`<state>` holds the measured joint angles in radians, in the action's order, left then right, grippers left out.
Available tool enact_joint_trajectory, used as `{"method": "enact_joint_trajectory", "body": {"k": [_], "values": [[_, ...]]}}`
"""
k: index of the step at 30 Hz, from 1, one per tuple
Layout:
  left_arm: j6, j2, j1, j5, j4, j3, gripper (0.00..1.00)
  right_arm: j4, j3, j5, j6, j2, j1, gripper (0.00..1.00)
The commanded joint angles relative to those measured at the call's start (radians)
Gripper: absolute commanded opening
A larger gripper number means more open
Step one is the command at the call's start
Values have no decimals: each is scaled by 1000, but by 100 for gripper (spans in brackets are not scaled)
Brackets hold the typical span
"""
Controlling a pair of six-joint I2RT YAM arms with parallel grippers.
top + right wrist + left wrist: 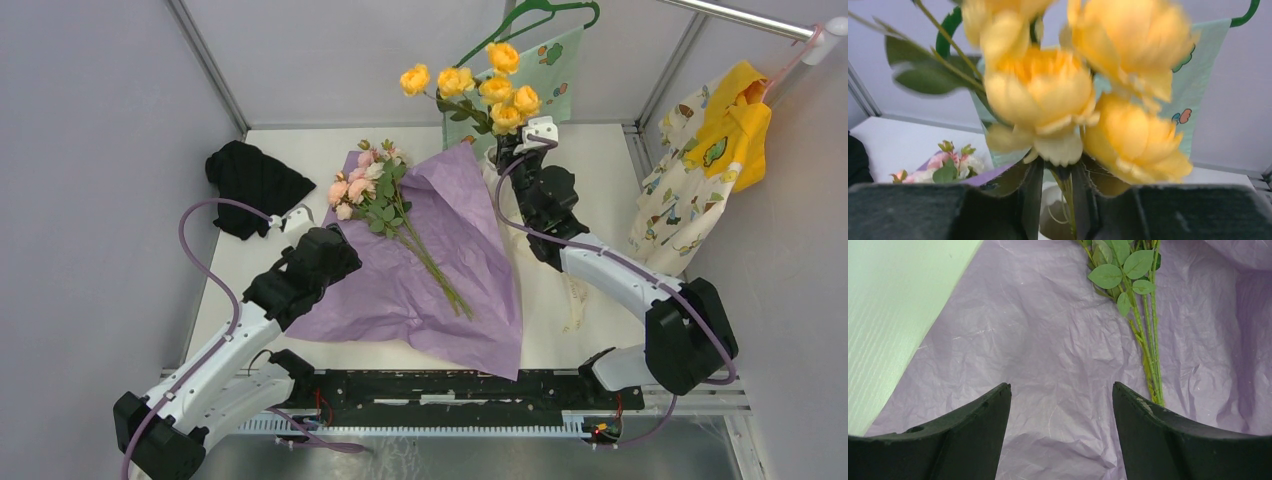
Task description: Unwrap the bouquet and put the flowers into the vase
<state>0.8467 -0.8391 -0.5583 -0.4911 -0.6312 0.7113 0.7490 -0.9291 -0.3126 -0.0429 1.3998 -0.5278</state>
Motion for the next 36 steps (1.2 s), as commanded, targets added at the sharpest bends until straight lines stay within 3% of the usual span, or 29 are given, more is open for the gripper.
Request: {"method": "enact_joint_trajectory", "body": {"k": [1,8,17,22,27,33,36], "values": [[-23,13,-2,-15,32,24,80,67,36,23,41,-60,3,39],[-18,25,-2,-9,32,15,80,66,122,9,106,-132,3,78],[-16,33,-2,-3,32,11,80,-14,154,21,116,-259,1,98],[-14,37,-2,-4,32,12,80,-37,193,110,109,-379,-3,98],[-7,39,-2,-65,-2,46,80,-194,107,187,106,-421,-56,98],[18,77,-1,-176,-69,115,81,-364,-14,130,-85,-355,-337,98],[52,107,-2,-237,-122,152,81,-474,-98,46,-68,-266,-424,98]]}}
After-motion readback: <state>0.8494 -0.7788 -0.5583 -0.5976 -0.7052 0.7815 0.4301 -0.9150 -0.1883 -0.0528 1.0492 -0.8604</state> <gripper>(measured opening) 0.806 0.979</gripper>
